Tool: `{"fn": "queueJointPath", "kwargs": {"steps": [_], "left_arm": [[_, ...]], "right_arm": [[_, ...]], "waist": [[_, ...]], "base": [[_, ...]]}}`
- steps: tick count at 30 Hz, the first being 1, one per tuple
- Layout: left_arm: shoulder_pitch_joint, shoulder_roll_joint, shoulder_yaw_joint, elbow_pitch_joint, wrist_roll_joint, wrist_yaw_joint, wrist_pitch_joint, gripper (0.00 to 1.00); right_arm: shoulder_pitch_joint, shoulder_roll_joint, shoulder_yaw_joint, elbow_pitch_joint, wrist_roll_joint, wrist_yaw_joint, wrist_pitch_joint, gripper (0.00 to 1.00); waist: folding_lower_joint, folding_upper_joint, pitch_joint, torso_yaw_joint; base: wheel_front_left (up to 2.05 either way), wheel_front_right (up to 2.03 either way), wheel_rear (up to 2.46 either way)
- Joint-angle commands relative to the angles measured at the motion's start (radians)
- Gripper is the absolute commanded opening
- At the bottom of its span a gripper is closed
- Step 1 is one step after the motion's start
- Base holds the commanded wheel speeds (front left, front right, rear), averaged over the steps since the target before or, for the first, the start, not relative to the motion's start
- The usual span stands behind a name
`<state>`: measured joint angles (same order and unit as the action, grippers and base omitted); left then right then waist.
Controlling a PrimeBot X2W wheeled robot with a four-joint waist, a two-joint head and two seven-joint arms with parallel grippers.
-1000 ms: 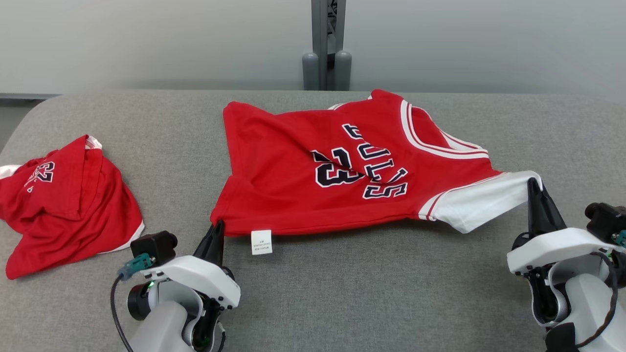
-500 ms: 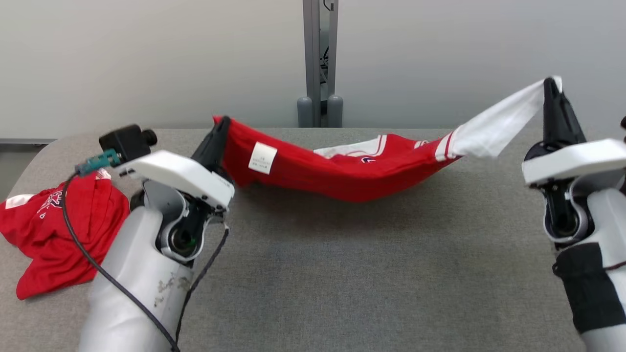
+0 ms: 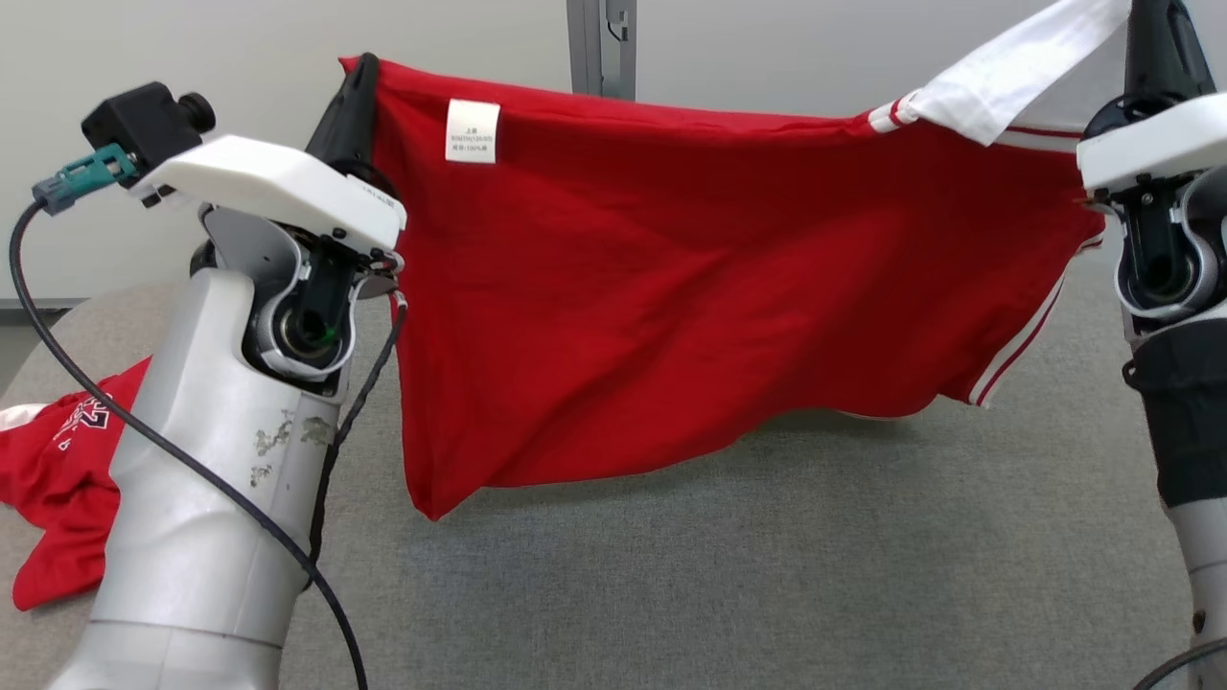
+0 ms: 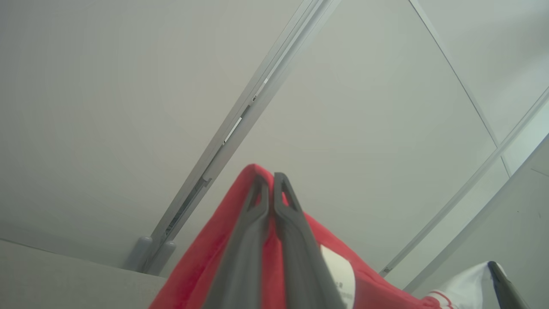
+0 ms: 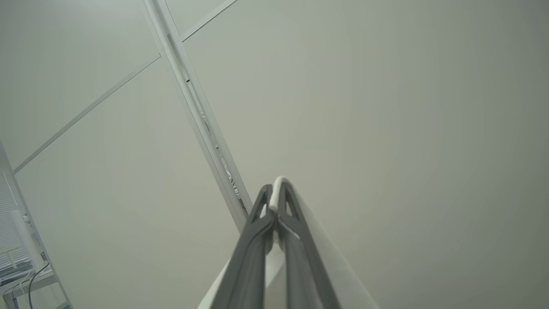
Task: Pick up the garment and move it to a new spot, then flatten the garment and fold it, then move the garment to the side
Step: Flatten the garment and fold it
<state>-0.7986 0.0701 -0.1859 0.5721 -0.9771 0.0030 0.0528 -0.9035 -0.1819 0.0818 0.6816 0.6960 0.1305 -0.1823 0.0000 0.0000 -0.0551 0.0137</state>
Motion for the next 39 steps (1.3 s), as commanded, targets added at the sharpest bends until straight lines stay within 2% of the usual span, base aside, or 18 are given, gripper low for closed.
{"fn": "queueJointPath", "kwargs": {"steps": [1,6,7,9,15,19,23,26,29,32,39], "left_arm": [[-0.041,0.009,-0.001,0.011,0.012,0.010,0.005,0.00],[-0.116,0.020,-0.004,0.049,0.018,0.029,0.032,0.00],[-0.189,0.034,-0.013,0.061,0.030,0.043,0.058,0.00],[-0.247,0.043,-0.022,0.083,0.041,0.055,0.083,0.00],[-0.521,0.056,-0.035,0.157,0.093,0.084,0.074,0.00],[-0.715,0.043,-0.034,0.222,0.122,0.091,0.005,0.00],[-0.860,0.020,-0.034,0.290,0.145,0.046,-0.132,0.00],[-0.937,0.009,-0.027,0.328,0.157,0.014,-0.258,0.00],[-0.953,-0.008,-0.020,0.367,0.158,-0.018,-0.305,0.00],[-0.938,-0.010,-0.027,0.419,0.164,-0.037,-0.315,0.00],[-0.857,-0.017,-0.034,0.487,0.200,-0.056,-0.317,0.00]], "right_arm": [[-0.043,-0.003,-0.001,0.020,-0.027,0.001,0.010,0.00],[-0.132,0.002,-0.009,0.065,-0.062,0.001,0.034,0.00],[-0.209,0.008,0.012,0.056,-0.058,0.001,0.065,0.00],[-0.265,-0.013,0.016,0.072,-0.059,0.001,0.088,0.00],[-0.536,-0.039,0.047,0.107,-0.044,0.001,0.090,0.00],[-0.734,-0.049,0.079,0.149,-0.061,0.001,0.046,0.00],[-0.878,-0.039,0.104,0.171,-0.069,0.001,-0.060,0.00],[-0.941,-0.049,0.086,0.095,-0.085,0.001,-0.085,0.00],[-0.865,-0.024,0.005,-0.014,-0.105,0.001,-0.083,0.00],[-0.790,-0.003,0.004,-0.041,-0.122,0.001,-0.083,0.00],[-0.627,0.011,0.027,0.025,-0.075,0.001,-0.083,0.00]], "waist": [[0.0000,0.0000,0.015,-0.006],[0.0000,0.0000,0.062,-0.015],[0.0000,0.0000,0.126,-0.023],[0.0000,0.0000,0.194,-0.028],[0.0000,0.0000,0.420,-0.036],[0.0000,0.0000,0.556,-0.036],[0.0000,0.0000,0.633,-0.036],[0.0000,0.0000,0.678,-0.031],[0.0000,0.0000,0.714,-0.025],[0.0000,0.0000,0.738,-0.023],[0.0000,0.0000,0.769,-0.032]], "base": [[0.00,0.00,0.00],[0.00,0.00,0.00],[0.00,0.00,0.00],[0.00,0.00,0.00],[0.00,0.00,0.00],[0.00,0.00,0.00],[0.00,0.00,0.00],[0.00,0.00,0.00],[0.00,0.00,0.00],[0.00,0.00,0.00],[0.00,0.00,0.00]]}}
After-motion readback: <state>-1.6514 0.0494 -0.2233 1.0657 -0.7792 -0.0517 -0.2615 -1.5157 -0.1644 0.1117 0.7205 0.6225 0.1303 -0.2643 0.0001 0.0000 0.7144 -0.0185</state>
